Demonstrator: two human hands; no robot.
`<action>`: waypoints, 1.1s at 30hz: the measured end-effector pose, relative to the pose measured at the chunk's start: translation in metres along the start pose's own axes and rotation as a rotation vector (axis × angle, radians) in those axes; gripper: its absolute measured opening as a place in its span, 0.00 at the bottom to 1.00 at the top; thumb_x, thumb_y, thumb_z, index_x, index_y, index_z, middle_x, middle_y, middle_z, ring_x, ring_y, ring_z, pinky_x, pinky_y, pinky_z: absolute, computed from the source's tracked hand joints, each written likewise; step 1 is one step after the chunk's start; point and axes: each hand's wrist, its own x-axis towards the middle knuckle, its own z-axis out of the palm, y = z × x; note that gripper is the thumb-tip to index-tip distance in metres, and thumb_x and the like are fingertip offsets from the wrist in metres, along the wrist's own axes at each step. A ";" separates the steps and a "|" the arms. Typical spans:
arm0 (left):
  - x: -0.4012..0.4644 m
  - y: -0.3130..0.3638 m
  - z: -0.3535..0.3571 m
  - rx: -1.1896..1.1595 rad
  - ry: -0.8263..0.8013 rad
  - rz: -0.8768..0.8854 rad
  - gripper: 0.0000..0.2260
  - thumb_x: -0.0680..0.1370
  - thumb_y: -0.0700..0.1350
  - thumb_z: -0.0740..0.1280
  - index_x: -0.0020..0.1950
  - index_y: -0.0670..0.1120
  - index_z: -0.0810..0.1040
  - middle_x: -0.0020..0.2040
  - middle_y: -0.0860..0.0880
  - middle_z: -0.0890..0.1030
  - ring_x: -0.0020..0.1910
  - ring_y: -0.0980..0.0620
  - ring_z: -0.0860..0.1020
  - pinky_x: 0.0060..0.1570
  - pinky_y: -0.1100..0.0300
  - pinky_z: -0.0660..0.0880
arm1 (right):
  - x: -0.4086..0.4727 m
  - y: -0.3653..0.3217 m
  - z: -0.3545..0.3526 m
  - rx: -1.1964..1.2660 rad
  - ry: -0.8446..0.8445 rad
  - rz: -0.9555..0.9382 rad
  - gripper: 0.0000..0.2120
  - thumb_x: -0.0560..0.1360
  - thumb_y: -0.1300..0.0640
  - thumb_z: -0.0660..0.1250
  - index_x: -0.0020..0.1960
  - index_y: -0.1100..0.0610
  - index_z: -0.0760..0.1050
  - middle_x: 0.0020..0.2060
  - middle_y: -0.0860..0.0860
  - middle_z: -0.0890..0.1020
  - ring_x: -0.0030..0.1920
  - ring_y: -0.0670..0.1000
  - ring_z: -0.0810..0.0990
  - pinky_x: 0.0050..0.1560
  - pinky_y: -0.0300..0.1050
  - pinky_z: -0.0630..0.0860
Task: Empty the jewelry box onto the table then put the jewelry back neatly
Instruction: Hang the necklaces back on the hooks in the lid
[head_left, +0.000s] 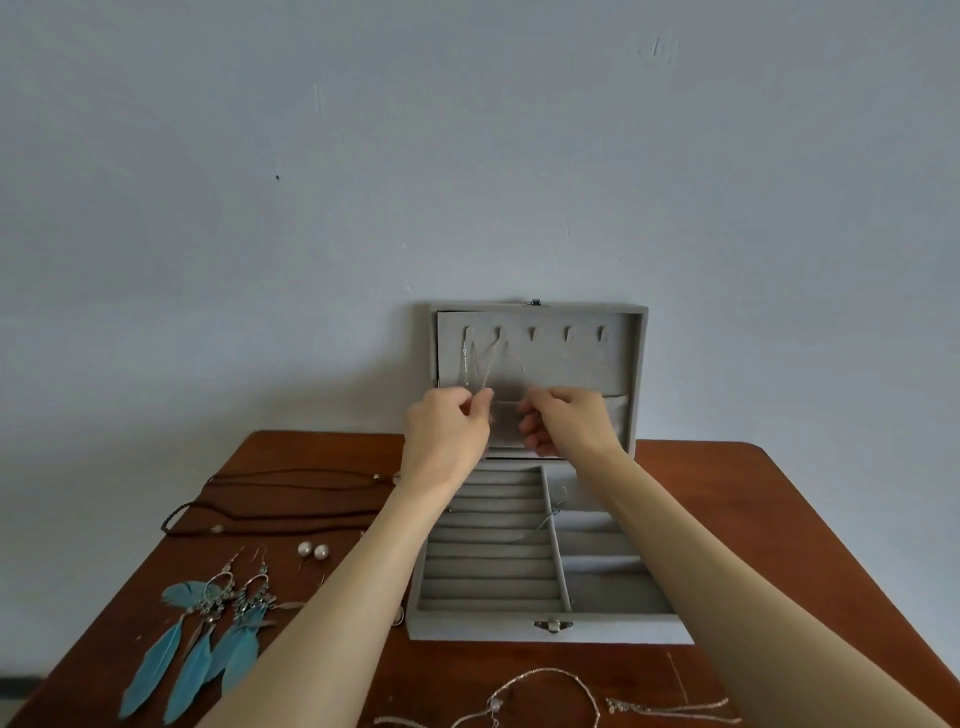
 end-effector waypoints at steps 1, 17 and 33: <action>-0.006 -0.003 0.000 0.017 -0.009 0.019 0.16 0.79 0.50 0.61 0.41 0.41 0.81 0.33 0.43 0.82 0.35 0.48 0.81 0.37 0.57 0.76 | -0.003 0.003 0.001 -0.003 -0.031 -0.003 0.13 0.79 0.59 0.59 0.38 0.58 0.76 0.29 0.53 0.78 0.28 0.49 0.75 0.30 0.38 0.74; -0.029 -0.020 -0.075 0.161 -0.555 0.040 0.09 0.79 0.50 0.61 0.46 0.50 0.79 0.33 0.53 0.82 0.24 0.60 0.74 0.25 0.70 0.68 | -0.037 -0.001 0.012 -0.547 0.000 -0.182 0.14 0.77 0.52 0.61 0.43 0.62 0.76 0.35 0.56 0.81 0.40 0.56 0.80 0.44 0.48 0.76; -0.022 -0.138 -0.120 0.463 -0.263 -0.027 0.19 0.80 0.47 0.58 0.71 0.49 0.66 0.74 0.51 0.63 0.75 0.50 0.56 0.73 0.46 0.52 | -0.032 -0.008 0.137 -1.333 -0.377 -0.488 0.13 0.77 0.58 0.61 0.59 0.63 0.74 0.59 0.60 0.74 0.61 0.61 0.73 0.59 0.51 0.70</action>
